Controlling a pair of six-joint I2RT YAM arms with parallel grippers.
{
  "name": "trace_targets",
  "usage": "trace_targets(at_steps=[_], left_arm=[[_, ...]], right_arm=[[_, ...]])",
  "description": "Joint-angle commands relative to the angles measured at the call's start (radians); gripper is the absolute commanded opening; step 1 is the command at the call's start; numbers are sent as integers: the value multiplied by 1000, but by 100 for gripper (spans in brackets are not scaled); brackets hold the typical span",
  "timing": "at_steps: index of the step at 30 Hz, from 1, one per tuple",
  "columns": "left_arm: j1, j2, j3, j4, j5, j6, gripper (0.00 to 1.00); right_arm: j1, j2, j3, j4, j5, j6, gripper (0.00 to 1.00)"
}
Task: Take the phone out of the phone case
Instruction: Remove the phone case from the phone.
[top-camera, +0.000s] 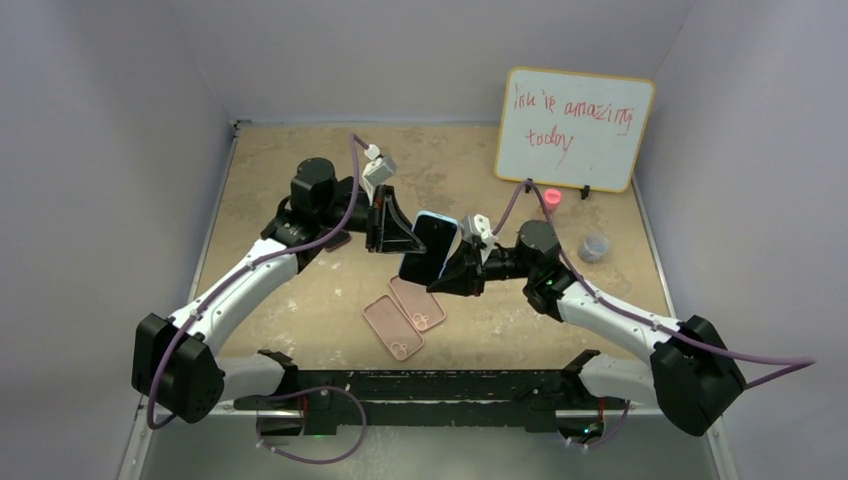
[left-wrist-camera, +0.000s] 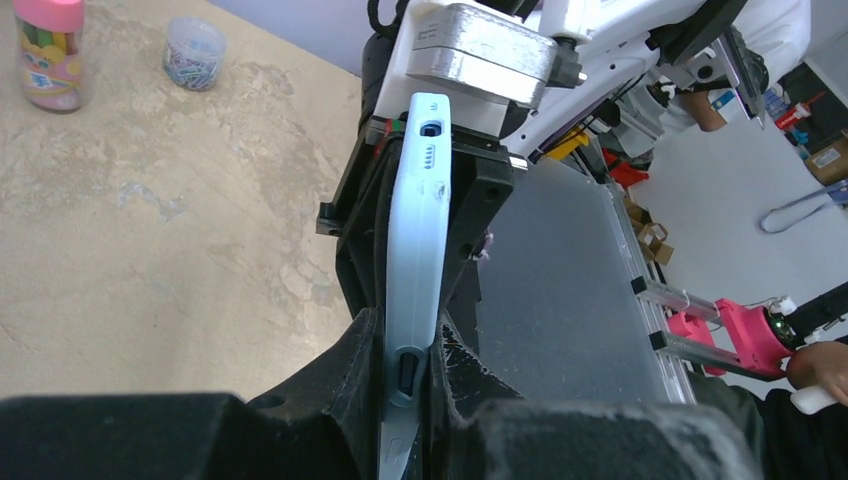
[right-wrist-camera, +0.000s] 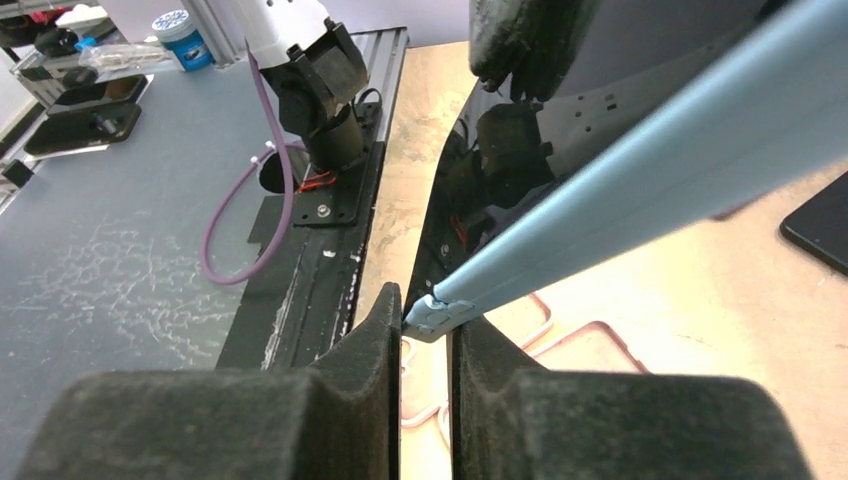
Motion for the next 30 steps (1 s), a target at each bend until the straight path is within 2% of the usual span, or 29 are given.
trace_targets(at_steps=[1,6,11,20,30], left_arm=[[14,29,50,5,-69,-56,0],[14,59,20,96,-66,-150,0],[14,74,-2,146,-56,-204,0],[14,92,-60,307,19,-330,0],[14,108,-58,294,44,-322,0]], right_arm=[[10,-48,48,-13,-69,-172,8],[14,-44,109,-200,-79,-383,4],[19,-43,116,-219,-39,-477,4],[24,-1,225,-414,-42,-761,4],[27,67,366,-665,-21,-994,7]])
